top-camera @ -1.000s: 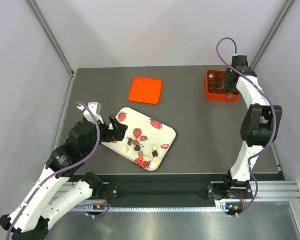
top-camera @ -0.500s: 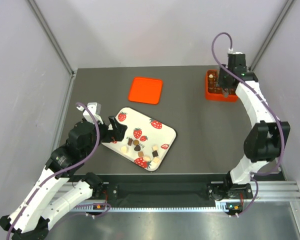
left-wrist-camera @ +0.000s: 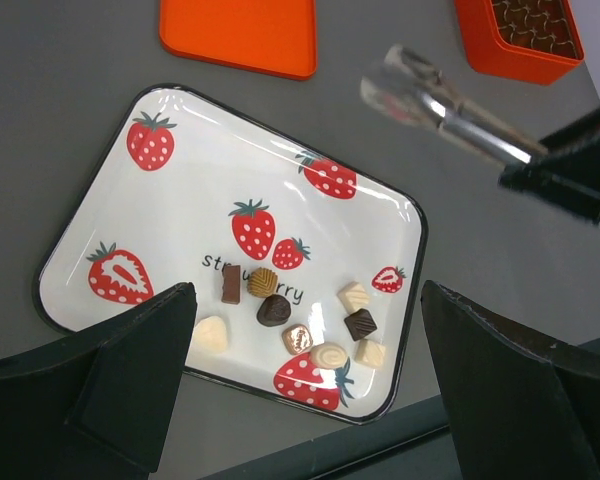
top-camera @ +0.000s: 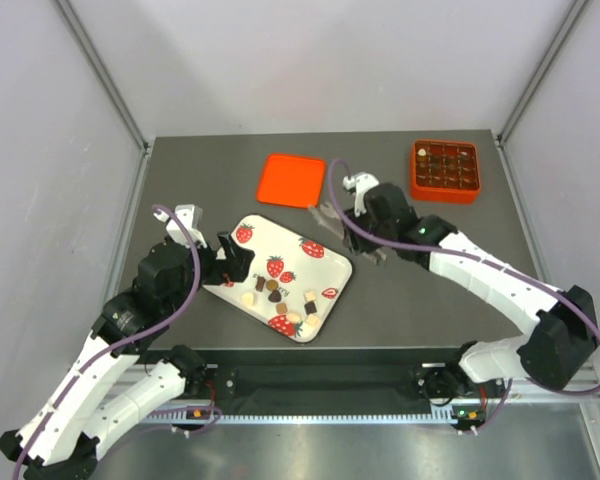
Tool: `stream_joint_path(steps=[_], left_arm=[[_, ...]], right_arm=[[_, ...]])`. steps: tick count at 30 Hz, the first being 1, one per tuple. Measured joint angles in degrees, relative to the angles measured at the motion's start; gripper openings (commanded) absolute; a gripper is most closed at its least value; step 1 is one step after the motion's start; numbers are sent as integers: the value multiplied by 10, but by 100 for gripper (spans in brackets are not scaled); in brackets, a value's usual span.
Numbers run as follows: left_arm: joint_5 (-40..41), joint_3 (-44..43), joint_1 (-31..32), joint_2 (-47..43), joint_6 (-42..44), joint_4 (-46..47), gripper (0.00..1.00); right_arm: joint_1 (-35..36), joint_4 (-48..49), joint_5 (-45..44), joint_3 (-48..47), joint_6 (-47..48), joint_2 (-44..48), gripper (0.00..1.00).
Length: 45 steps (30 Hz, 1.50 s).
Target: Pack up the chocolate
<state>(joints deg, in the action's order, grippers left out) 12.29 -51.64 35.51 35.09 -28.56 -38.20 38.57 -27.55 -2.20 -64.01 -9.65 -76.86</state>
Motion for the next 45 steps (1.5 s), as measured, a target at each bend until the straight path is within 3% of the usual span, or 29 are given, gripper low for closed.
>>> stream_joint_path(steps=[10,14,23,45], left_arm=[[1,0,0,2,0,0,99],[-9,0,0,12,-1,8,98],[-15,0,0,14,-3,11,99],[-13,0,0,5,-5,9,99]], right_arm=[[178,-48,-18,118,-33,114,43],[216,-63,-27,126,-51,124,43],[263,-100,-68,126,-93,103,44],[281,-115,-74,127,-179,40,43]])
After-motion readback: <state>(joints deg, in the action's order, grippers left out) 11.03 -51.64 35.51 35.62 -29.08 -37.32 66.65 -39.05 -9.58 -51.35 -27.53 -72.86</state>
